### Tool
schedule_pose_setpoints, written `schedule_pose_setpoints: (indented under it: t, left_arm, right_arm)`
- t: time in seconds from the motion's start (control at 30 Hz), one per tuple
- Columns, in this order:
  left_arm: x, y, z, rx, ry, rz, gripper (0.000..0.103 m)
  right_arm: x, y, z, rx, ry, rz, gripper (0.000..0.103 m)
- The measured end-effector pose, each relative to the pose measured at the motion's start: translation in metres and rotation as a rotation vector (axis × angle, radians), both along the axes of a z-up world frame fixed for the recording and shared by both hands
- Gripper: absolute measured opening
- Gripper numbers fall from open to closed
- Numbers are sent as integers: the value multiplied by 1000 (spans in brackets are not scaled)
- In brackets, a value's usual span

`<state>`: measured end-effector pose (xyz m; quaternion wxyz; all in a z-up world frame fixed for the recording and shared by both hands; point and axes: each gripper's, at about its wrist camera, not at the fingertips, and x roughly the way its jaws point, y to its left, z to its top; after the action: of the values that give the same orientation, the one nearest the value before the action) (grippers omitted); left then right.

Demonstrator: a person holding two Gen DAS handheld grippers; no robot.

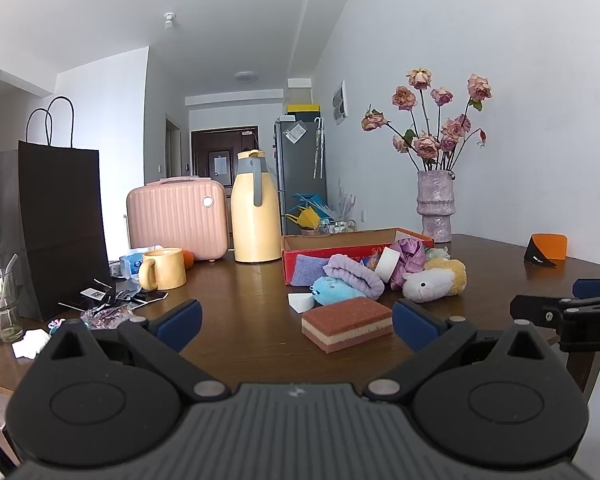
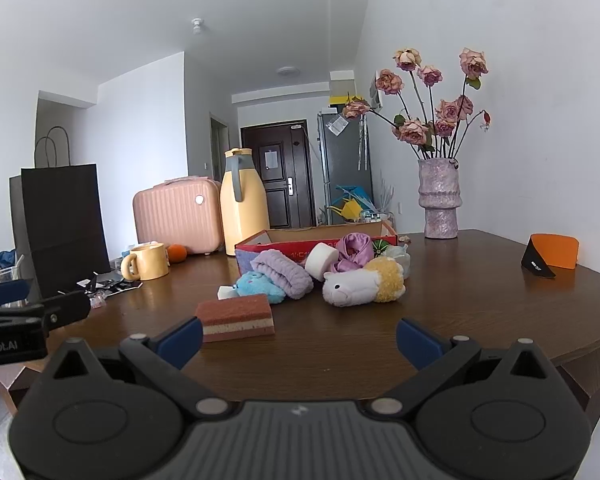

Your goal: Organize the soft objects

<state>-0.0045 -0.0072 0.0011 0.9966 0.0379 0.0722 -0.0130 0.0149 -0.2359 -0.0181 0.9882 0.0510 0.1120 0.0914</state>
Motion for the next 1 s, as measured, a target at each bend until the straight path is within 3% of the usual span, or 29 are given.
schedule_pose_setpoints:
  t: [1.0]
  left_arm:
    - [0,3,-2,-4,-11,11,103]
  right_arm:
    - [-1,-1,-2,0,-16,-1,103]
